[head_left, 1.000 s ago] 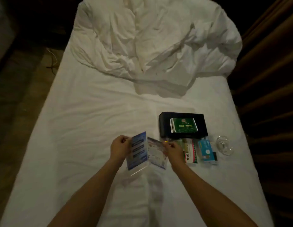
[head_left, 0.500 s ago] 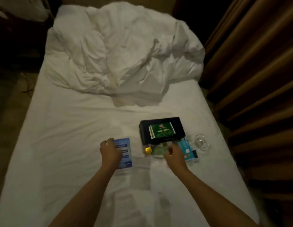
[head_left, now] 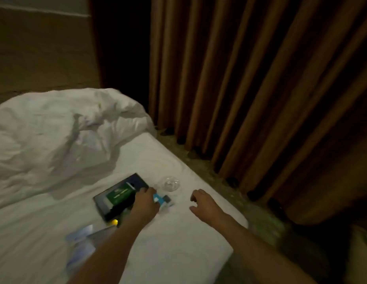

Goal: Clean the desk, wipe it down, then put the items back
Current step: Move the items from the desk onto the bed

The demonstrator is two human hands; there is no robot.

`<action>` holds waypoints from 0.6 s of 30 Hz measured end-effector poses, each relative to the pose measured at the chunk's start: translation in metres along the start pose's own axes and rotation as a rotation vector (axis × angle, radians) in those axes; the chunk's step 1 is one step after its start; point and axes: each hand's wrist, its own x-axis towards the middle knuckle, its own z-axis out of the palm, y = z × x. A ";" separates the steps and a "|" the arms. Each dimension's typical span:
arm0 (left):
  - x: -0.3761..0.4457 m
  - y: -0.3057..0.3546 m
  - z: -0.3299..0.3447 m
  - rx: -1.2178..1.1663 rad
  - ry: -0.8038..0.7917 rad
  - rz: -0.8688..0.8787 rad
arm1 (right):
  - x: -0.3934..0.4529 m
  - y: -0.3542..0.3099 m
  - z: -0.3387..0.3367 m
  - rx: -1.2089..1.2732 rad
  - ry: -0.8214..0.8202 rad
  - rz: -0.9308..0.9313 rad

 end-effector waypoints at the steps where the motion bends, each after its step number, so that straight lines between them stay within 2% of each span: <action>1: -0.009 0.031 0.010 0.028 -0.026 0.061 | -0.021 0.022 -0.014 0.005 0.045 0.032; 7: -0.088 0.211 0.099 0.167 -0.171 0.432 | -0.170 0.164 -0.095 0.059 0.205 0.305; 11: -0.145 0.321 0.162 0.135 -0.275 0.698 | -0.289 0.260 -0.140 0.023 0.302 0.449; 14: -0.190 0.393 0.210 0.200 -0.372 0.767 | -0.378 0.320 -0.156 0.055 0.382 0.611; 18: -0.261 0.475 0.266 0.295 -0.460 0.954 | -0.487 0.371 -0.159 0.132 0.484 0.843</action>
